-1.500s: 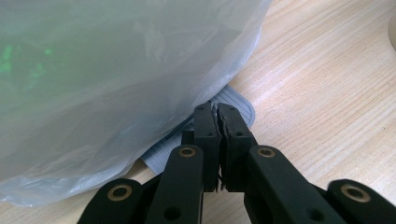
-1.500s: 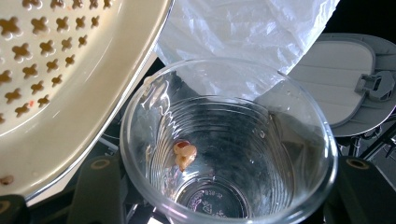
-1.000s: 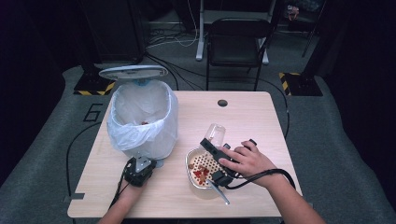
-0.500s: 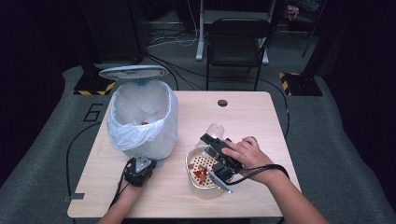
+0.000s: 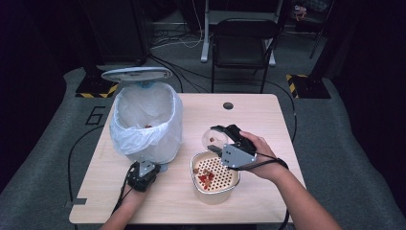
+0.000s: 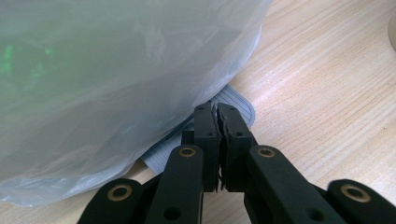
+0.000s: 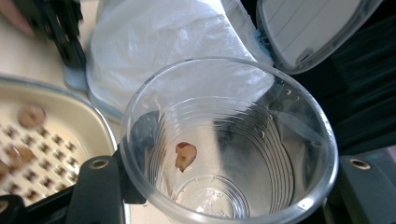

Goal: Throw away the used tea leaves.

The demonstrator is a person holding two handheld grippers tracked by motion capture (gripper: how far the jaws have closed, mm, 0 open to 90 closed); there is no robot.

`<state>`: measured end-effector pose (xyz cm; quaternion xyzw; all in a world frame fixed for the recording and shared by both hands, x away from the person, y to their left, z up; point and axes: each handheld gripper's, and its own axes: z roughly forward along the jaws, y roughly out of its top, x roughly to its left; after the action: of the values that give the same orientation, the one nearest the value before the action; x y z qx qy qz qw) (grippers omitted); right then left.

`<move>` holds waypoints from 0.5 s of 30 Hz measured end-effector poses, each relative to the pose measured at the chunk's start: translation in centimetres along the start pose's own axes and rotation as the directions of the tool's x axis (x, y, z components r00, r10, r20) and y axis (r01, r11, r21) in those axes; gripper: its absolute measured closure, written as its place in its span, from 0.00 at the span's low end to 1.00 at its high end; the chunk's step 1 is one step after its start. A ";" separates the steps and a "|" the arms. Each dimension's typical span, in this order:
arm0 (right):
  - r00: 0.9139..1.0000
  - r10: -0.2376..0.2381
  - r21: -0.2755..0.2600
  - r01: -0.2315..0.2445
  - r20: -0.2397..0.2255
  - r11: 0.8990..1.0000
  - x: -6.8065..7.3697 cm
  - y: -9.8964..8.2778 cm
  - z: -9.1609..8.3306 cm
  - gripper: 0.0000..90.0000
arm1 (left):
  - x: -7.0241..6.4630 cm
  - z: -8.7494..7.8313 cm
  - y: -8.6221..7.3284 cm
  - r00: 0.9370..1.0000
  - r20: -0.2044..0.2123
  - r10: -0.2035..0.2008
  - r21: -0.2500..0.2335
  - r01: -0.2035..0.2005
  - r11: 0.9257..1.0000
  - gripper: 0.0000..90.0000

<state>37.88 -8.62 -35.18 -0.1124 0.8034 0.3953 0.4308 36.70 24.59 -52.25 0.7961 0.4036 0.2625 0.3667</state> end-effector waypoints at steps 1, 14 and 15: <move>0.999 0.035 -0.003 -0.035 -0.013 0.999 -0.2 -0.1 0.1 0.41 | 0.0 0.0 0.0 1.000 0.000 0.001 0.000 -0.001 1.000 0.96; 0.922 0.376 -0.063 -0.382 -0.090 0.922 -3.1 -1.3 1.6 0.42 | 0.0 0.0 0.0 1.000 0.002 -0.002 -0.001 0.002 1.000 0.96; 0.908 0.406 -0.068 -0.413 -0.101 0.908 -3.4 -1.4 1.6 0.42 | 0.0 0.0 0.0 1.000 0.002 -0.003 -0.002 0.003 1.000 0.96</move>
<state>41.66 -8.94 -33.77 0.0233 0.8086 0.5066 0.2984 36.72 24.61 -52.26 0.7955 0.4040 0.2615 0.3681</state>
